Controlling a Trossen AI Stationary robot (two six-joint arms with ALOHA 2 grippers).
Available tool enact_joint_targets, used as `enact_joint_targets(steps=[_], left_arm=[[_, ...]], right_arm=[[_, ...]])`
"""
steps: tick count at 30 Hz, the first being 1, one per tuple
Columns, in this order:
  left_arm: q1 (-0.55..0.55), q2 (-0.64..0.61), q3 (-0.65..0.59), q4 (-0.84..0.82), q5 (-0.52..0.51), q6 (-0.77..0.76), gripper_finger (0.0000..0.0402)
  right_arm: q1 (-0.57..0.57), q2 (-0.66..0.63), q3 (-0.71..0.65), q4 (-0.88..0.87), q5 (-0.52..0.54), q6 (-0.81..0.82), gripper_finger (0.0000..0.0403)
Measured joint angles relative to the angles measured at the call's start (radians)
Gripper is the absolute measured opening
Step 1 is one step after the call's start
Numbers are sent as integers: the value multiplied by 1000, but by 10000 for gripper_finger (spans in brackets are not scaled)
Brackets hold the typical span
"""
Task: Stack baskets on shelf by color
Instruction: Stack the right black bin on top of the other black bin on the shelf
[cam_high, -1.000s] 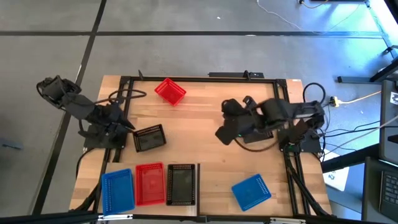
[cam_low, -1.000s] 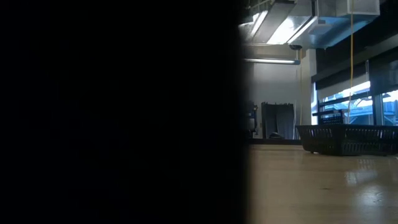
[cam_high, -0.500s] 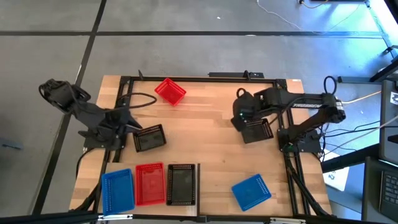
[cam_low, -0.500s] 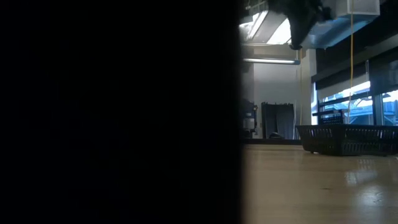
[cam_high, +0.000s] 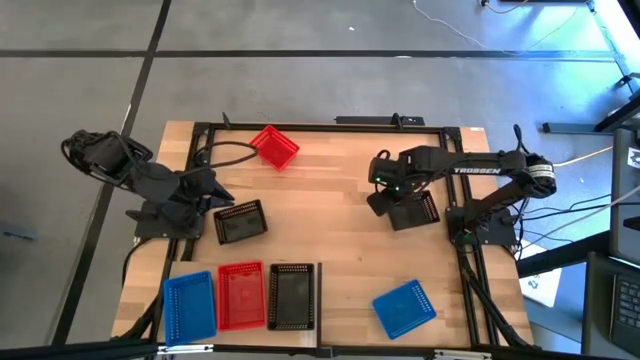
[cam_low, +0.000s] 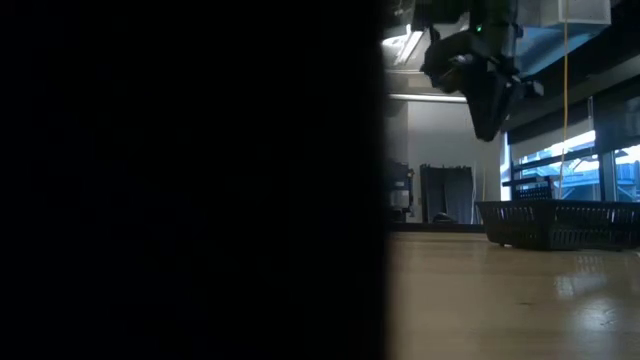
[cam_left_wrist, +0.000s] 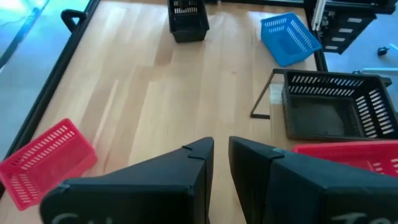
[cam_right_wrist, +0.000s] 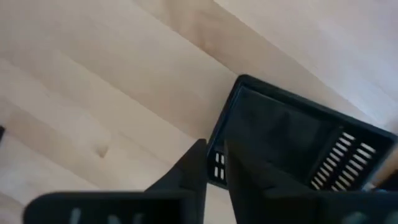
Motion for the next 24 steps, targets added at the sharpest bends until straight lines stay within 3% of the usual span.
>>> enact_joint_targets(steps=[12, 24], left_arm=[[45, 0, 0, 0, 24, -2, 41], [55, 0, 0, 0, 36, 8, 41]], right_arm=[[-40, 6, -142, 163, -88, 16, 79], [-40, 6, -254, 261, -86, 21, 79]])
